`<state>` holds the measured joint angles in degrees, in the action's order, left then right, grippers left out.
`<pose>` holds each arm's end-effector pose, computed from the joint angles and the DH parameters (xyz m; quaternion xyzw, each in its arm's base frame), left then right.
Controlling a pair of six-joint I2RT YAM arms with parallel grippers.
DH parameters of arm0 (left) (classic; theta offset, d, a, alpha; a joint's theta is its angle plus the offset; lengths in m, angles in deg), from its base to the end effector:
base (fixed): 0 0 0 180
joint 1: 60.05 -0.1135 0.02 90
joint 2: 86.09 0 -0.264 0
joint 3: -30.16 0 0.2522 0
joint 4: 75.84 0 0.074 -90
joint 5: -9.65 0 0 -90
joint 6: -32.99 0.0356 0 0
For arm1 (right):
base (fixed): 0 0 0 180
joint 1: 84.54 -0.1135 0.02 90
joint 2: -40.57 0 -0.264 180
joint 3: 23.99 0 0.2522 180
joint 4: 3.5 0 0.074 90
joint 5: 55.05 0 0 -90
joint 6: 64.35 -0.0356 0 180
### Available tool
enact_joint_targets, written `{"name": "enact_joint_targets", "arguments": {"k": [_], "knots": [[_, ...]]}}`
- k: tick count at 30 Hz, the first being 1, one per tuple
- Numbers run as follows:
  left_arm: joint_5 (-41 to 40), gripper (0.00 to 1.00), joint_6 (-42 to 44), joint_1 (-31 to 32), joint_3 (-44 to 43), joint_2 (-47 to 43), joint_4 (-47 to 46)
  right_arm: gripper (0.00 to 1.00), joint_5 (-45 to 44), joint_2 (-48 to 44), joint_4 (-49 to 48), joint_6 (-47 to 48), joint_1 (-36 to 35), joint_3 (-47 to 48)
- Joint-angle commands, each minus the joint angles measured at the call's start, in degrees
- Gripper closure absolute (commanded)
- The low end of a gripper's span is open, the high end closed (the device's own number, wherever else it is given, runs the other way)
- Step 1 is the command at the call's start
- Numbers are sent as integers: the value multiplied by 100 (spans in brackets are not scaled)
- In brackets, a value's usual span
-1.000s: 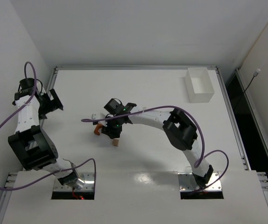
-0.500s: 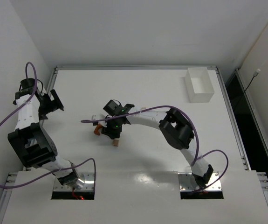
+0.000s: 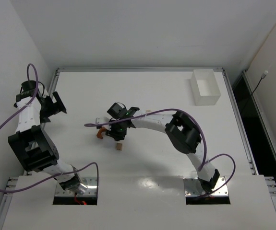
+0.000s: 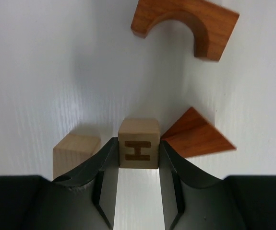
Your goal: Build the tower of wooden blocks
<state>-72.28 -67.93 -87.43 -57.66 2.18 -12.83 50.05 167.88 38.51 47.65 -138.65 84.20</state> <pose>0.2803 0.1395 0.2777 -0.3032 0.9225 -0.0350 0.2364 0.2684 0.3867 0.1460 -0.6176 0.7358 0.1906 0.2023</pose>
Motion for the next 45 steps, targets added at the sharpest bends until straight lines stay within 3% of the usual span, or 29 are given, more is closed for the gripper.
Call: {"name": "enact_joint_targets", "arguments": {"k": [1,4,8,10,11,15,18,23,27,45], "knots": [[291,9,143,-49,146,-266,-109,100,-41,-995,-197,-327,67,-161],[344,11,82,21,550,-775,-363,100,-356,-1602,-250,-1151,190,-162],[-112,11,-331,520,1112,-1653,-1091,100,-1577,-2341,117,-2434,435,127],[-472,11,-560,855,1253,-1874,-1225,100,-2524,-2631,233,-3467,550,128],[-830,11,-691,1170,1315,-1936,-1277,100,-3538,-2702,442,-3953,611,76],[-1299,11,-842,1691,1315,-1884,-1278,100,-4048,-2904,926,-5274,919,-170],[-1370,11,-903,1823,1263,-1831,-1278,100,-4137,-2720,1252,-5785,1121,-171],[-1484,11,-903,1876,1096,-1761,-1278,100,-3524,-2035,1551,-6330,1560,241],[-1537,11,-903,1876,982,-1700,-1278,100,-3373,-1543,1552,-6331,1561,610],[-1476,11,-851,1876,867,-1409,-1278,100,-2582,-620,1069,-6173,2027,673]]}}
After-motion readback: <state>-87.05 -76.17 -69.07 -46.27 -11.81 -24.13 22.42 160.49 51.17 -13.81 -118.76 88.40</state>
